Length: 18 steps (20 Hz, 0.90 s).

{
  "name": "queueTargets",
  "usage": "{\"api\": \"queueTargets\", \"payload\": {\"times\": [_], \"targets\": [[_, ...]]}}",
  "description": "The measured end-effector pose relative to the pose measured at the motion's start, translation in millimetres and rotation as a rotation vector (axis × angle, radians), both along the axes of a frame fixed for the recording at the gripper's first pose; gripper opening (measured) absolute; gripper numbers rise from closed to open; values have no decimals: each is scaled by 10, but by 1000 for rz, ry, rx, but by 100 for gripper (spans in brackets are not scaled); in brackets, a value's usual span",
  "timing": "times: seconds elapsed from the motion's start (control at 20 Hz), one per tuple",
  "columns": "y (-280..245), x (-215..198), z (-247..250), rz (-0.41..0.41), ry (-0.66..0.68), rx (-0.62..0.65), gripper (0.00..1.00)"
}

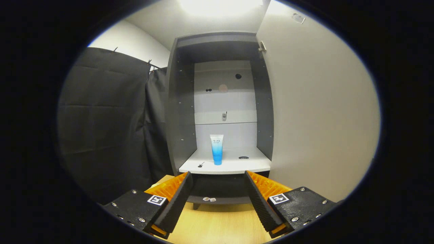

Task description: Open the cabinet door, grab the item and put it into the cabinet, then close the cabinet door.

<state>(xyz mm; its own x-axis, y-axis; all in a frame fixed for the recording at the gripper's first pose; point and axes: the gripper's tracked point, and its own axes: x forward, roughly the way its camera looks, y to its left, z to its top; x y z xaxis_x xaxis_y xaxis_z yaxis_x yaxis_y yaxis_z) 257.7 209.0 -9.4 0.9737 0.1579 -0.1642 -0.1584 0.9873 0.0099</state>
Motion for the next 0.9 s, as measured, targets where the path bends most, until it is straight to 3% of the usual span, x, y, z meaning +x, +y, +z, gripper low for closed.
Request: {"api": "queueTargets", "payload": {"times": [0.5,0.9], "targets": [[-394,-894,-58,-4,8,-31,94],[-1102,-1338,-66,-87,2,-42,94]]}}
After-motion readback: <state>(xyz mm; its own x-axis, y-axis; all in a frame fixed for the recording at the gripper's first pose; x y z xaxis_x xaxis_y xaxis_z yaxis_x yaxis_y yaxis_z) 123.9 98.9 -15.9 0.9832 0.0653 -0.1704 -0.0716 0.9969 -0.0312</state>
